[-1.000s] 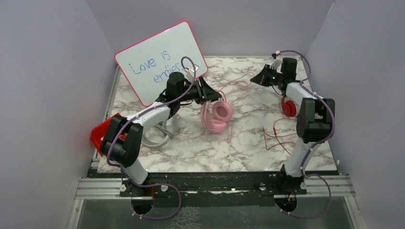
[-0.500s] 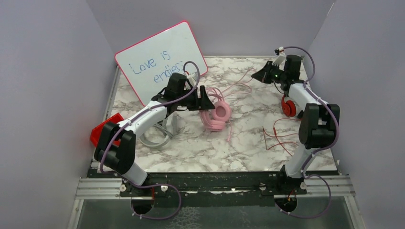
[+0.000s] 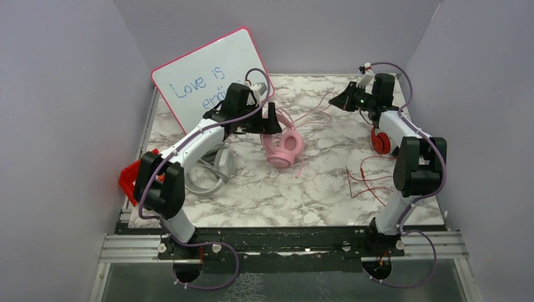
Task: Wrap the headphones
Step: Pick up the headphones from the center of the board.
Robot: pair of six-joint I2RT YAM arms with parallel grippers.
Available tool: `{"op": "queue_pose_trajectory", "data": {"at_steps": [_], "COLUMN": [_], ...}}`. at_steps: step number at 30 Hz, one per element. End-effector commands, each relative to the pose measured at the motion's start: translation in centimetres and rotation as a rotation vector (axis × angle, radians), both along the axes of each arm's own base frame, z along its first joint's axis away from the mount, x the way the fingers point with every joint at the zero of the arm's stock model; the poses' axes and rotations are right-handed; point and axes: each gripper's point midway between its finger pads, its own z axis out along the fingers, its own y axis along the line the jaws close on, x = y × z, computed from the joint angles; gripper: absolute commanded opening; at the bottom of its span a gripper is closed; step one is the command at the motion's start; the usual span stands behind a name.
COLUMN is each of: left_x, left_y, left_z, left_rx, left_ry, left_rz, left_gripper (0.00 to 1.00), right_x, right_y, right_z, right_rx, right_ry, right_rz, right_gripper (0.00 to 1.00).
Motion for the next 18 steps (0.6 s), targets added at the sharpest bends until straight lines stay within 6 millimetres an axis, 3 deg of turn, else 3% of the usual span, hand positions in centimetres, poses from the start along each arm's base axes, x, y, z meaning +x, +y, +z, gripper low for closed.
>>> {"op": "queue_pose_trajectory", "data": {"at_steps": [1,5,8,13,15,16,18], "left_x": [3.0,4.4,5.2,4.7,4.7,4.5,3.9], "left_y": [0.2,0.2,-0.1,-1.2,-1.1,-0.9,-0.4], "left_z": [0.3,-1.7,-3.3,-4.0,-4.0,-4.0,-3.6], "left_rx": [-0.009,0.062,0.092,0.050,0.052,0.046,0.000], "left_ry": [-0.005,0.001,0.011,0.036,0.034,0.042,0.069], "left_rz": [0.038,0.024,-0.006,-0.075,-0.078,-0.081,-0.081], "left_gripper": [0.94,0.88,0.76,0.83,0.69,0.58,0.48], "right_x": [-0.3,-0.3,-0.2,-0.4,-0.5,-0.6,-0.7], "right_y": [0.3,0.4,0.6,0.8,1.1,1.4,1.6], "right_z": [2.5,2.8,2.6,2.1,1.7,1.5,1.1], "right_rx": [-0.021,-0.013,-0.007,-0.014,-0.021,-0.025,-0.041], "right_ry": [-0.084,-0.096,-0.093,-0.083,-0.074,-0.071,-0.067], "right_rz": [0.028,0.037,0.046,0.061,0.073,0.078,0.089], "right_gripper": [0.01,0.01,0.01,0.01,0.01,0.01,0.01]}}
